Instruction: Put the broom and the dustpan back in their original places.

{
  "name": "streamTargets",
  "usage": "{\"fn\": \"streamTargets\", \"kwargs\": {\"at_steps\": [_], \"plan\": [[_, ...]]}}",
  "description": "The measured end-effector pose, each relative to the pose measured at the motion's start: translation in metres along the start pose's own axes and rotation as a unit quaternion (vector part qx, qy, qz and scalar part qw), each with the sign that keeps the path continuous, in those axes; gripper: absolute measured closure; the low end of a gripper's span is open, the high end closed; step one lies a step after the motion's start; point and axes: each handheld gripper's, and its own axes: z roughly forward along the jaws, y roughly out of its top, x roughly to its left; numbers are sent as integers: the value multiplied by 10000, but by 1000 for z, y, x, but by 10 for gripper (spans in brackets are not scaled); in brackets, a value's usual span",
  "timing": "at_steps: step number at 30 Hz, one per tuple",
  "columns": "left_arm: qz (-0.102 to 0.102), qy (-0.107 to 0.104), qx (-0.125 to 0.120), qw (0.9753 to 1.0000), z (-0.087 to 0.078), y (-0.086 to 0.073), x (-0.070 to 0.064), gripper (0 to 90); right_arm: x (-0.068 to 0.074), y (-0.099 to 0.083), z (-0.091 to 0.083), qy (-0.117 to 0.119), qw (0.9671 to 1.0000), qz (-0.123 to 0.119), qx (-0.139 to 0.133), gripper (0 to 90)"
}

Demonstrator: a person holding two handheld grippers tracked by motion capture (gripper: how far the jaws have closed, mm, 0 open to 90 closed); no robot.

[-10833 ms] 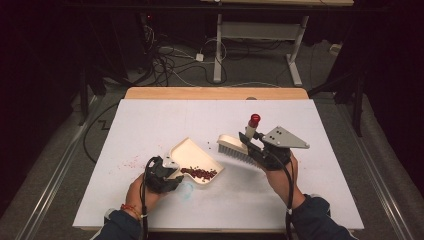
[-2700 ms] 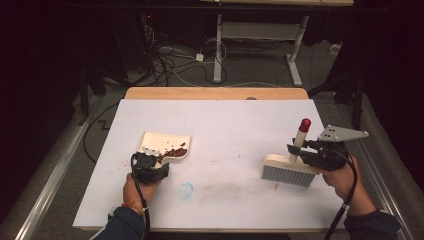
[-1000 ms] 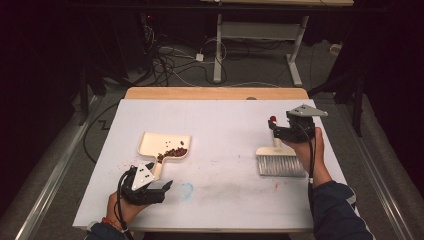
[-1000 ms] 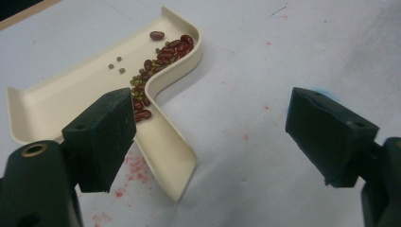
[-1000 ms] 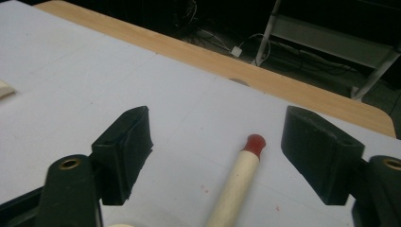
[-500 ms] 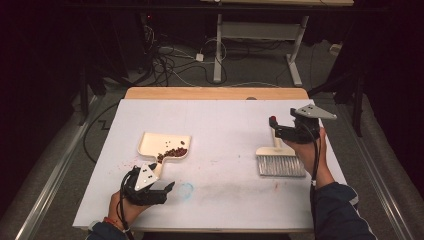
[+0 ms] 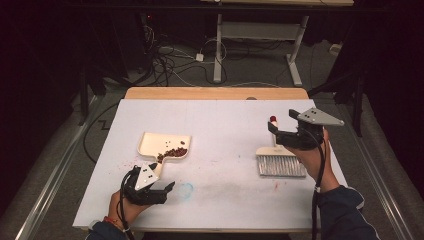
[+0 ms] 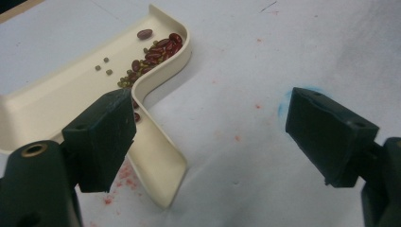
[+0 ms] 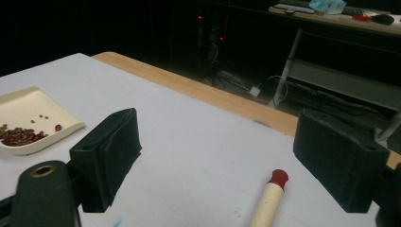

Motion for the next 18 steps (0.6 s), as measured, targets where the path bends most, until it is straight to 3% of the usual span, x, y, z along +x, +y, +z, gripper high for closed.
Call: {"fn": "streamTargets", "kwargs": {"at_steps": [9, 13, 18], "plan": [[-33, -10, -39, 10000, -2, 1, 0, 168, 16, 2, -16, 25, 9998, -175, 6, 160], [-21, -23, -40, 10000, -2, 1, 0, 168, 22, 0, -22, 121, 9994, -334, -62, 160], [-17, -19, -32, 10000, -1, 0, 0, 168, 27, -5, -29, 30, 9982, -587, -127, 160]]}}
